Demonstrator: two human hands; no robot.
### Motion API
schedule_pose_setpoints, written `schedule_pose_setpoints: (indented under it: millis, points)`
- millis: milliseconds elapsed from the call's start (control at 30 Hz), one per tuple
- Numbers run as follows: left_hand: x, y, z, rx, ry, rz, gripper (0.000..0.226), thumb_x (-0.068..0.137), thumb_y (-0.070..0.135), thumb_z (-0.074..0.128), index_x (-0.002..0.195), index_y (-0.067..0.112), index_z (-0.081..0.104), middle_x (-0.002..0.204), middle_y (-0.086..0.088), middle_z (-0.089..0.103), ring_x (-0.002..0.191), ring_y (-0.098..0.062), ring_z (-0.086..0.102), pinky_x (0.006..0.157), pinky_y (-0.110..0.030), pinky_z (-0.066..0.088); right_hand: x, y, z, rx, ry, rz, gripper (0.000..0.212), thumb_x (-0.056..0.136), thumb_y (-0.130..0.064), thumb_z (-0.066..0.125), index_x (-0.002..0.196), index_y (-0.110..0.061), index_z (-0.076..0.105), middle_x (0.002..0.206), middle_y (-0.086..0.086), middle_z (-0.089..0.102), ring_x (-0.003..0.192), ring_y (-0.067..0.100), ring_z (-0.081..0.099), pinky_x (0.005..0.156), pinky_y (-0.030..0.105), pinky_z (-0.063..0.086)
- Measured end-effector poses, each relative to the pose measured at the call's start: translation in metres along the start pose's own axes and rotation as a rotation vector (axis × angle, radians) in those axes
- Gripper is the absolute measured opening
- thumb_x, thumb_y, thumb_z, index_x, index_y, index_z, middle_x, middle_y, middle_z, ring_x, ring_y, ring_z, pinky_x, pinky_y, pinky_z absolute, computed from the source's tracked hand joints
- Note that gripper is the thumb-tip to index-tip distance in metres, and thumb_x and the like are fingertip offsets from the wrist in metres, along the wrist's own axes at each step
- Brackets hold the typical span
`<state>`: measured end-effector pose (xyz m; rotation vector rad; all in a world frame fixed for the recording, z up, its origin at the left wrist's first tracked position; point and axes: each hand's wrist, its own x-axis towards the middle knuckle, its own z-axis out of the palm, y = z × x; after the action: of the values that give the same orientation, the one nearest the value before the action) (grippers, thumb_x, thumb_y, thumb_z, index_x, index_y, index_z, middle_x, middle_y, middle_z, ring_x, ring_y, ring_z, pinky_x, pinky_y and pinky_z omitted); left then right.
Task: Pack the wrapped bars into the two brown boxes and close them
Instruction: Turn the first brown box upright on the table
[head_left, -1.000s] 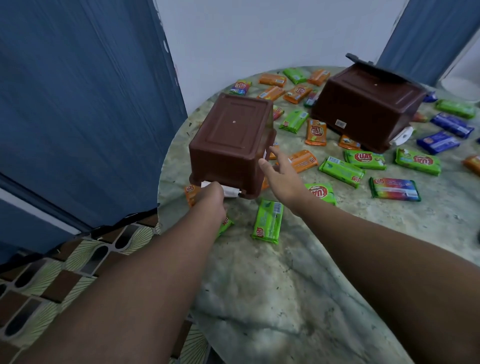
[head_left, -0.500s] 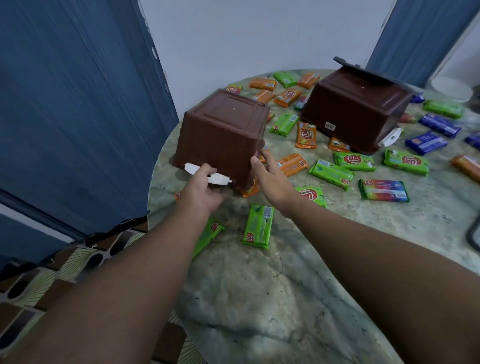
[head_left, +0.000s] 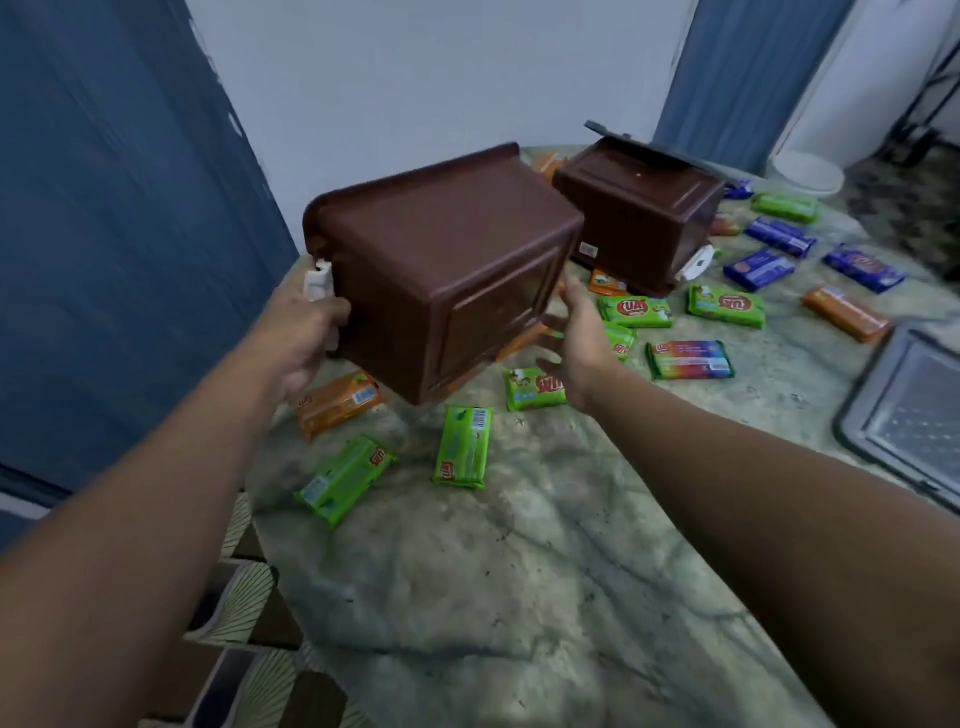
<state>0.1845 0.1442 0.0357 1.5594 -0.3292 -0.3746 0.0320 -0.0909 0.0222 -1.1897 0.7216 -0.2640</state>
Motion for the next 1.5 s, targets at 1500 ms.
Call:
schedule_pose_setpoints:
  millis: [1500]
  points:
    - [-0.077,0.007,0.024,-0.228,0.207,-0.303,0.033,0.092,0.003,0.051,0.102,0.016,0.079,0.091,-0.006,0.073,0.067,-0.015,0.069,0.059,-0.028,0.059,-0.009,-0.009,-0.089,-0.215,-0.198,0.110,0.046,0.106,-0.048,0.039,0.107,-0.017,0.073,0.097,0.004,0.076,0.080,0.020,0.073,0.065,0.032,0.058]
